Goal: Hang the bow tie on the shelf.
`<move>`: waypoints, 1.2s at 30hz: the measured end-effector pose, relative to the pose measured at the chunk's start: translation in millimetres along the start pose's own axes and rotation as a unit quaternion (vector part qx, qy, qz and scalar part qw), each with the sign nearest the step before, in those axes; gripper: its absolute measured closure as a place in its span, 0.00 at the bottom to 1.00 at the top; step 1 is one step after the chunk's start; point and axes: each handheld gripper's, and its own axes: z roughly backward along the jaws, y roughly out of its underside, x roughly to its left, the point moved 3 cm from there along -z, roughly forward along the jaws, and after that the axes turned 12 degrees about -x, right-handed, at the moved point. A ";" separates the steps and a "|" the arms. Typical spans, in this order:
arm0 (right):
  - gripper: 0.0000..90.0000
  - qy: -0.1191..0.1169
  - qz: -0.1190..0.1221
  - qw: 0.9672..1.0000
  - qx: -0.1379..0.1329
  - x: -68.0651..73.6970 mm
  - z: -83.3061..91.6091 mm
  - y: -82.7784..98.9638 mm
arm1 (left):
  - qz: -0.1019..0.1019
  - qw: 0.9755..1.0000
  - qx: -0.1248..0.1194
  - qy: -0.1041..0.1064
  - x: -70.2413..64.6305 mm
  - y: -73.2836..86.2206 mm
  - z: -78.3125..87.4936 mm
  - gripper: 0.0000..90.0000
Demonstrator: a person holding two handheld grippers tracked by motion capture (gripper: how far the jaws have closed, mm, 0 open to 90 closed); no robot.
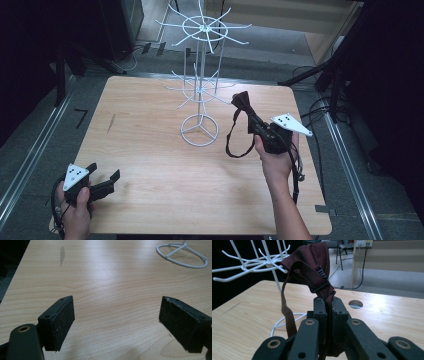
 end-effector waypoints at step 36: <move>0.95 0.012 -0.018 1.000 0.013 18.0 -44.3 9.1 | 0.009 1.000 0.003 0.004 2.3 -0.1 0.0 0.16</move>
